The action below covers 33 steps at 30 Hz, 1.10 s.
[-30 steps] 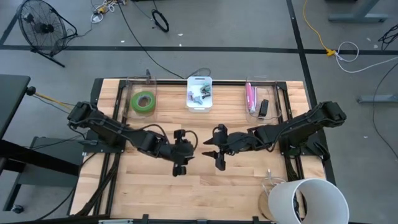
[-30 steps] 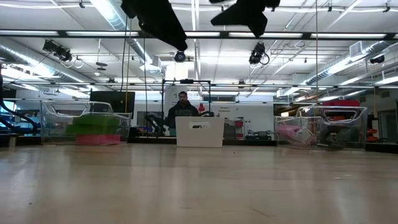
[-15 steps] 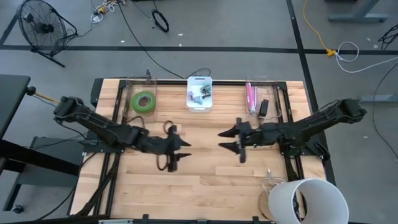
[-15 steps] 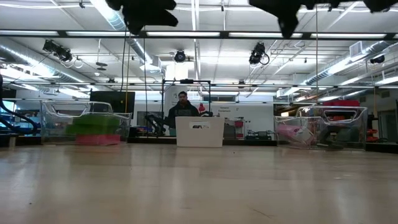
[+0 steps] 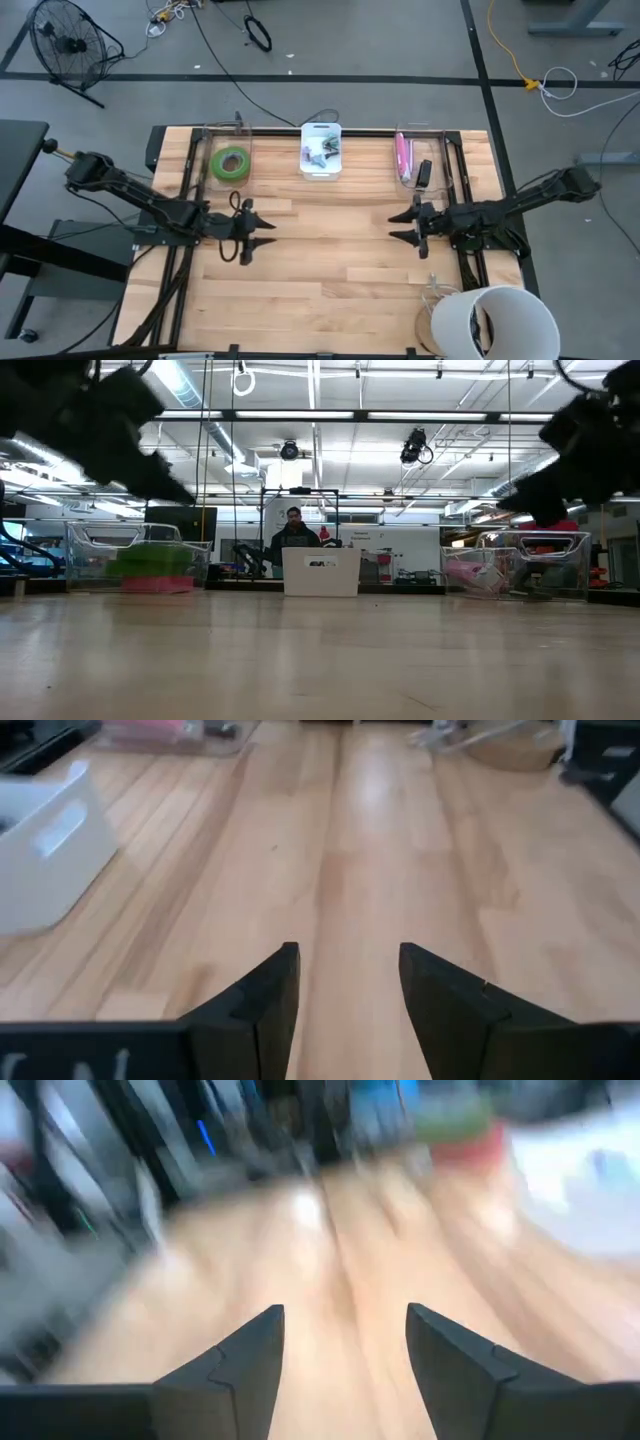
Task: Pick and place Stapler, Stapler remover, tape
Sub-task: Return to Home Position
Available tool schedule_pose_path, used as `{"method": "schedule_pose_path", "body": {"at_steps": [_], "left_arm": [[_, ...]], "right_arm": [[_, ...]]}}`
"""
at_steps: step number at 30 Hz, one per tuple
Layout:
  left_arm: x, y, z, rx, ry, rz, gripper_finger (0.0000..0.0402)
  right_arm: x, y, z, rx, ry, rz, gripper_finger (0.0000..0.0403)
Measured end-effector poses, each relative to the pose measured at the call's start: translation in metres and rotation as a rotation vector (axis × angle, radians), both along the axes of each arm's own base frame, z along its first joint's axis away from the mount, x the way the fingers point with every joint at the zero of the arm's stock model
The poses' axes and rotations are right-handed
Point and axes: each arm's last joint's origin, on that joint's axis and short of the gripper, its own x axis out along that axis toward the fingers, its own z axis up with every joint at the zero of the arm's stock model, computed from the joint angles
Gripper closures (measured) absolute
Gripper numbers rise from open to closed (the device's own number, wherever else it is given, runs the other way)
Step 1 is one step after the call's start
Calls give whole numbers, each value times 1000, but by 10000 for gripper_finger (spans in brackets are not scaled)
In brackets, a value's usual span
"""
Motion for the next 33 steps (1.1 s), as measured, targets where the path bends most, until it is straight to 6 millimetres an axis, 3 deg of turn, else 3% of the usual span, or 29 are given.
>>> {"method": "schedule_pose_path", "body": {"at_steps": [5, 9, 11, 22, 33], "left_arm": [[-31, 12, -37, 22, 65, 3, 225], [-54, 21, -67, 36, 121, 4, 225], [-60, 22, -70, 50, 186, 5, 225], [-63, 24, -38, -70, -118, 0, 225], [-75, 40, -10, -147, -412, 99, 225]], "right_arm": [[-14, -4, -19, -69, 214, 9, 195], [-15, -3, -4, -18, 71, 51, 195], [-19, -4, 0, -1, 18, 59, 195], [-38, -9, 41, 108, -415, 56, 195], [-39, -10, 45, 120, -467, 50, 195]]}}
